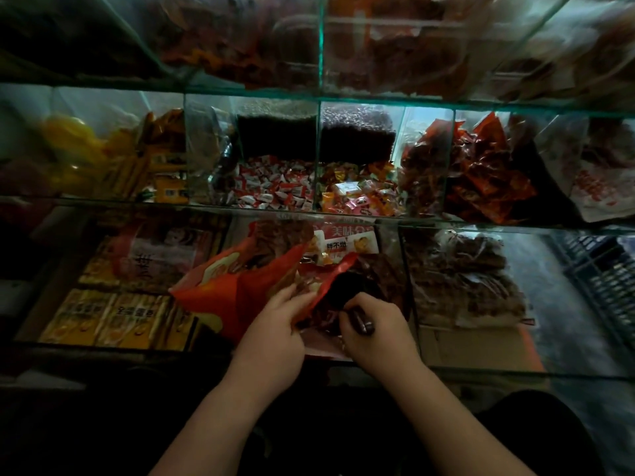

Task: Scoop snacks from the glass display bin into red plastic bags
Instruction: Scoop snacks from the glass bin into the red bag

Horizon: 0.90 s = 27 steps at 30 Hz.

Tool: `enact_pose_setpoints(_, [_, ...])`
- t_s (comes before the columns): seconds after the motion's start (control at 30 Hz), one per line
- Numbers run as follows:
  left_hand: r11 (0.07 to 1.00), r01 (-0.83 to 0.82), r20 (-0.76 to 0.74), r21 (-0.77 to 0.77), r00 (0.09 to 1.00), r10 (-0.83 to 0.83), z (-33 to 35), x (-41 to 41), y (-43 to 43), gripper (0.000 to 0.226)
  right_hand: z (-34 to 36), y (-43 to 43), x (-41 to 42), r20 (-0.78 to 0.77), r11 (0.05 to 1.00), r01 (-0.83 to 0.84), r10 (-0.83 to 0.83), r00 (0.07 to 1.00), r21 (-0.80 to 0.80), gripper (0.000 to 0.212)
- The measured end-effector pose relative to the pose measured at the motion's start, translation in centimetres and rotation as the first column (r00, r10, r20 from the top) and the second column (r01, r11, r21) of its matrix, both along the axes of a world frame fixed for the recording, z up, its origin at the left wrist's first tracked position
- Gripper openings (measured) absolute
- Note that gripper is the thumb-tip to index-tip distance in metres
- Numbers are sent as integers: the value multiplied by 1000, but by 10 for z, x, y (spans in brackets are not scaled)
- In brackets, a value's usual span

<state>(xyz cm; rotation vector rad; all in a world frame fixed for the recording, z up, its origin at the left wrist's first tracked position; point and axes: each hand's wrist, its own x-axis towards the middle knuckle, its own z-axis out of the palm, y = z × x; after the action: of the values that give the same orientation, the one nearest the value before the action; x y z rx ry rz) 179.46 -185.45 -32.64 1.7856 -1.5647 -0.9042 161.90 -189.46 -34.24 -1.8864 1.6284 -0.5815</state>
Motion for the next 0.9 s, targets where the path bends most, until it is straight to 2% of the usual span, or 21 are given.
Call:
enact_pose_setpoints(0.07, [997, -80, -48, 10, 996, 80, 1, 1, -1, 69, -1, 0, 3, 62, 991, 95, -101, 993, 95, 7])
enact_pose_setpoints(0.13, [985, -170, -64, 13, 983, 171, 1, 2, -2, 54, 1, -4, 4, 144, 963, 187, -217, 966, 197, 10])
enact_pose_setpoints(0.2, [975, -222, -88, 22, 971, 223, -1, 4, -3, 47, 4, -4, 3, 229, 940, 246, -300, 926, 237, 12])
enact_pose_setpoints(0.3, [972, -233, -133, 18, 963, 233, -3, 4, -4, 44, 5, 0, 2, 366, 889, 369, -449, 815, 271, 16])
enact_pose_setpoints(0.43, [977, -215, -168, -1, 963, 212, -3, 1, -2, 41, 4, 3, 1, 470, 787, 439, -613, 635, 433, 21])
enact_pose_setpoints(0.5, [978, -207, -157, 3, 966, 205, -3, 0, -2, 42, 4, 3, 0, 492, 789, 439, -612, 620, 430, 22])
enact_pose_setpoints(0.6, [977, -214, -167, 19, 962, 214, -2, 0, -4, 42, 9, 6, -1, 561, 828, 392, -560, 610, 400, 7])
enact_pose_setpoints(0.8, [975, -222, -155, 8, 963, 221, -6, 0, -4, 48, 4, 0, 5, 513, 837, 320, -530, 675, 444, 16])
enact_pose_setpoints(0.9, [971, -241, -148, 1, 960, 238, -5, 1, -3, 51, 3, 4, 4, 578, 830, 295, -546, 606, 474, 18])
